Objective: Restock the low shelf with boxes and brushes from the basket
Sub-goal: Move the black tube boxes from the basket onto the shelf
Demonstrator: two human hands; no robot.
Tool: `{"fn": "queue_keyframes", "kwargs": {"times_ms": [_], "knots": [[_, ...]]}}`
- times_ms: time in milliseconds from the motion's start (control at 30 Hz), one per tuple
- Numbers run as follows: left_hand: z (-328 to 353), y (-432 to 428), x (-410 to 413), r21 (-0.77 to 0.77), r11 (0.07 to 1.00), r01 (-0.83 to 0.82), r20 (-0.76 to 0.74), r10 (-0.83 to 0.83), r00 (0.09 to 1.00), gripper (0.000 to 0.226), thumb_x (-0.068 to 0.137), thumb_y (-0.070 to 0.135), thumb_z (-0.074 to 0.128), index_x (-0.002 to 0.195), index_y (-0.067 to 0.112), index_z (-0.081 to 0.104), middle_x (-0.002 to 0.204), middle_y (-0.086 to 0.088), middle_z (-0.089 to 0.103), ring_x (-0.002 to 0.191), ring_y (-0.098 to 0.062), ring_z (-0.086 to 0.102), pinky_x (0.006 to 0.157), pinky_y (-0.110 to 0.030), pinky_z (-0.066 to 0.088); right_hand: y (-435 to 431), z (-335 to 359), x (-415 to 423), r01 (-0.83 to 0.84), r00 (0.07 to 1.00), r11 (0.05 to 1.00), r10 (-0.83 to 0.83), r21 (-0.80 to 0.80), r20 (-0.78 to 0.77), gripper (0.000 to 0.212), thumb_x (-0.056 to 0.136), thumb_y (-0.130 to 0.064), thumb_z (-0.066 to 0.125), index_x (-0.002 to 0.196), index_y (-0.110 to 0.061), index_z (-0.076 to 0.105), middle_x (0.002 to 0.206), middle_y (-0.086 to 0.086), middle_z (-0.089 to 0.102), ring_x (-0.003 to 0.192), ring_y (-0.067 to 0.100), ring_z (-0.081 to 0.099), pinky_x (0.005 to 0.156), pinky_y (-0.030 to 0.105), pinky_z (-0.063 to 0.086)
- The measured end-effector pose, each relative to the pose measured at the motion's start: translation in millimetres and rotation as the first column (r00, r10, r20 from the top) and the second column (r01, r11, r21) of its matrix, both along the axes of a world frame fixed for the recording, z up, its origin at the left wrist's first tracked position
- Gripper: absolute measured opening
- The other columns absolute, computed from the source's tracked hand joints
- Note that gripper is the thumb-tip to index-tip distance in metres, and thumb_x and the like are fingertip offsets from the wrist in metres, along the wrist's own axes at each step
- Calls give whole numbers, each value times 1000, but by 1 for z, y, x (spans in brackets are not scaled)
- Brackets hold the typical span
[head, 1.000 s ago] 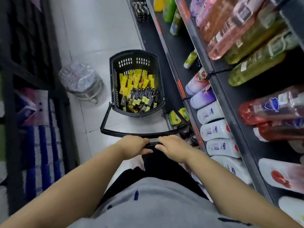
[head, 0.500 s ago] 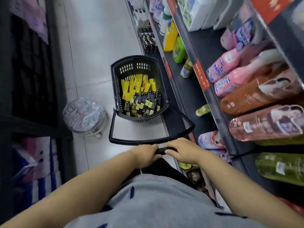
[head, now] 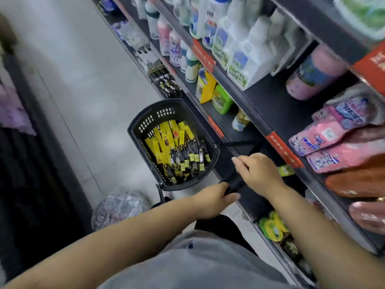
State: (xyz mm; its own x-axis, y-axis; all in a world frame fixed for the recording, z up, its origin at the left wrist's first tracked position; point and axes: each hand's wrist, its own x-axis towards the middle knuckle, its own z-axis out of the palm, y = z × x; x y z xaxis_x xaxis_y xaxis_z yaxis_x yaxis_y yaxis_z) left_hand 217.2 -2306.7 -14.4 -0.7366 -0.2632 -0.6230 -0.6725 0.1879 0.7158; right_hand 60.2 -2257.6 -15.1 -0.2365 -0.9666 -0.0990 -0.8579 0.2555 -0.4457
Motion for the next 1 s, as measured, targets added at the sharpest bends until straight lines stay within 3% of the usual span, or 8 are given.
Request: {"fn": "queue_keyframes", "kwargs": {"times_ms": [133, 267, 467, 633, 767, 867, 933, 1000], "knots": [[18, -45, 6, 127, 991, -50, 12, 49, 999, 43, 97, 38, 42, 120, 1, 47, 112, -23, 58, 103, -36, 56, 77, -33, 42, -53, 14, 24, 106, 994, 987, -109, -117, -20, 48, 95, -29, 34, 65, -5, 62, 64, 9, 60, 67, 31, 53, 70, 37, 36], [19, -60, 5, 237, 969, -64, -4, 67, 998, 24, 96, 37, 44, 91, 13, 45, 72, 1, 45, 61, -12, 43, 56, -24, 36, -69, 8, 28, 281, 953, 950, -293, -133, -78, 46, 97, -28, 34, 70, -7, 65, 71, 6, 62, 74, 28, 53, 76, 37, 35], [19, -86, 13, 350, 930, -111, -46, 136, 990, 23, 97, 31, 45, 80, 16, 41, 69, 0, 41, 62, -16, 39, 66, -35, 33, -97, 11, 34, 296, 953, 934, -302, -202, 4, 47, 95, -29, 33, 64, -11, 63, 64, 3, 61, 65, 24, 54, 66, 32, 34], [22, -127, 26, 485, 865, -130, -70, 186, 980, 19, 101, 23, 38, 85, 13, 41, 69, 3, 36, 58, -10, 34, 58, -20, 32, -141, 18, 49, 290, 953, 941, -301, -174, -38, 44, 98, -29, 36, 69, -13, 65, 69, 2, 61, 69, 23, 56, 69, 33, 34], [15, -176, 42, 627, 761, -170, -64, 268, 961, 19, 101, 19, 37, 84, 13, 43, 66, 2, 39, 57, -11, 35, 59, -23, 30, -193, 17, 63, 325, 942, 934, -334, -150, -38, 42, 98, -32, 39, 69, -13, 63, 70, 0, 60, 72, 21, 55, 77, 35, 39], [3, -226, 55, 679, 717, -156, -64, 270, 961, 11, 100, 19, 39, 91, 14, 43, 65, 4, 43, 58, -11, 38, 62, -23, 32, -233, 10, 77, 522, 850, 821, -523, -229, 64, 33, 97, -27, 44, 80, -10, 66, 86, 5, 60, 86, 23, 50, 81, 34, 36], [-5, -261, 63, 669, 733, -124, -99, 253, 962, 6, 100, 19, 37, 95, 17, 39, 64, 6, 44, 57, -10, 39, 62, -24, 33, -257, 4, 94, 708, 706, 650, -664, -277, 246, 21, 95, -21, 48, 101, -8, 64, 107, 9, 56, 103, 23, 47, 90, 27, 32], [-8, -296, 70, 615, 782, -101, -127, 225, 966, 3, 101, 20, 36, 98, 20, 36, 65, 5, 44, 56, -9, 40, 60, -22, 37, -277, -3, 114, 828, 559, 511, -723, -231, 406, 29, 94, -16, 51, 122, -8, 53, 123, 10, 48, 118, 22, 43, 100, 22, 28]]}}
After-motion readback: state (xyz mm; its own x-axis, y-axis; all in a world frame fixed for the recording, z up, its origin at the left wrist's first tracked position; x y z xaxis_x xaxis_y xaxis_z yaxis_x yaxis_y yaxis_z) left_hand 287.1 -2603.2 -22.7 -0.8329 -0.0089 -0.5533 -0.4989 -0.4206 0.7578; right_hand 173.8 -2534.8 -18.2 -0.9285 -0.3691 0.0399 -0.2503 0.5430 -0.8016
